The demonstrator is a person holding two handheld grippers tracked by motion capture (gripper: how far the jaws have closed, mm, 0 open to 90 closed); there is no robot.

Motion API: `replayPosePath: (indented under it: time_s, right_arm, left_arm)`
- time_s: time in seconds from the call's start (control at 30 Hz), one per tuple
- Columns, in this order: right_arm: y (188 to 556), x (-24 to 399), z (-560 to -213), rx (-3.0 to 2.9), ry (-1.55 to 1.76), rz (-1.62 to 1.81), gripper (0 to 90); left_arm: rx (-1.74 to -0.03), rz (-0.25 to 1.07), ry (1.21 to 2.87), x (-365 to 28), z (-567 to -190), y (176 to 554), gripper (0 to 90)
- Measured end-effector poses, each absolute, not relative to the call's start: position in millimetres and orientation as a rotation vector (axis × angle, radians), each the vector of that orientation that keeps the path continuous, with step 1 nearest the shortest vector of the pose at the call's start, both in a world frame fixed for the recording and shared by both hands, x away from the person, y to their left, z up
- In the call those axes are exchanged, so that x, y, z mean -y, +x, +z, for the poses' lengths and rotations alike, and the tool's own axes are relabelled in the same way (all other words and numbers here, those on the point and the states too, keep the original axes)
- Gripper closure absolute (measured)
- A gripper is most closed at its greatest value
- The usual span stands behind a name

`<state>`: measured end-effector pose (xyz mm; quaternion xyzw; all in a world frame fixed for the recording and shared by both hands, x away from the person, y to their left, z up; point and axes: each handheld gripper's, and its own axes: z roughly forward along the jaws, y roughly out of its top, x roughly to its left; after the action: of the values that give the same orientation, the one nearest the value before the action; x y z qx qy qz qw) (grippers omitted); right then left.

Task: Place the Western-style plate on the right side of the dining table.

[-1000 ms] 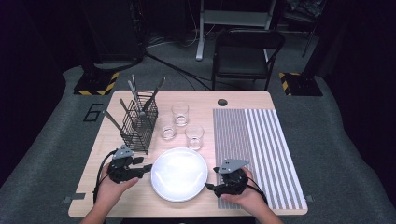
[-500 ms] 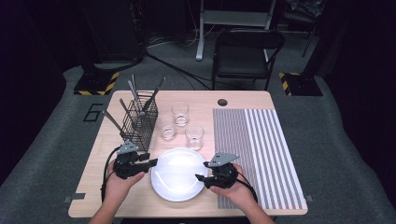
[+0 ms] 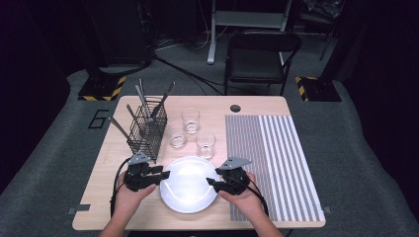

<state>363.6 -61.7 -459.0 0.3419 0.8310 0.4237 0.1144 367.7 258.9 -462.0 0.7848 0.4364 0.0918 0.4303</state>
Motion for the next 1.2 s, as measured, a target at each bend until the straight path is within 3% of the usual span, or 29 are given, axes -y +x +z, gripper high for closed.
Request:
replayPosePath:
  time_s: [0.43, 0.6, 1.2]
  right_arm:
    - [364.6, 70.6, -475.7, -2.367, 1.152, 1.261, 49.9]
    - [363.7, 71.4, -482.2, -2.370, 1.166, 1.249, 51.6]
    - [365.2, 74.8, -489.7, -2.390, 1.244, 1.218, 52.7]
  left_arm:
    - [-1.214, 0.148, 1.896, -264.8, -479.7, 365.9, 57.4]
    - [-1.271, 0.107, 1.865, -270.9, -484.3, 368.4, 68.0]
    - [-1.371, -0.049, 1.774, -279.0, -493.3, 376.0, 70.5]
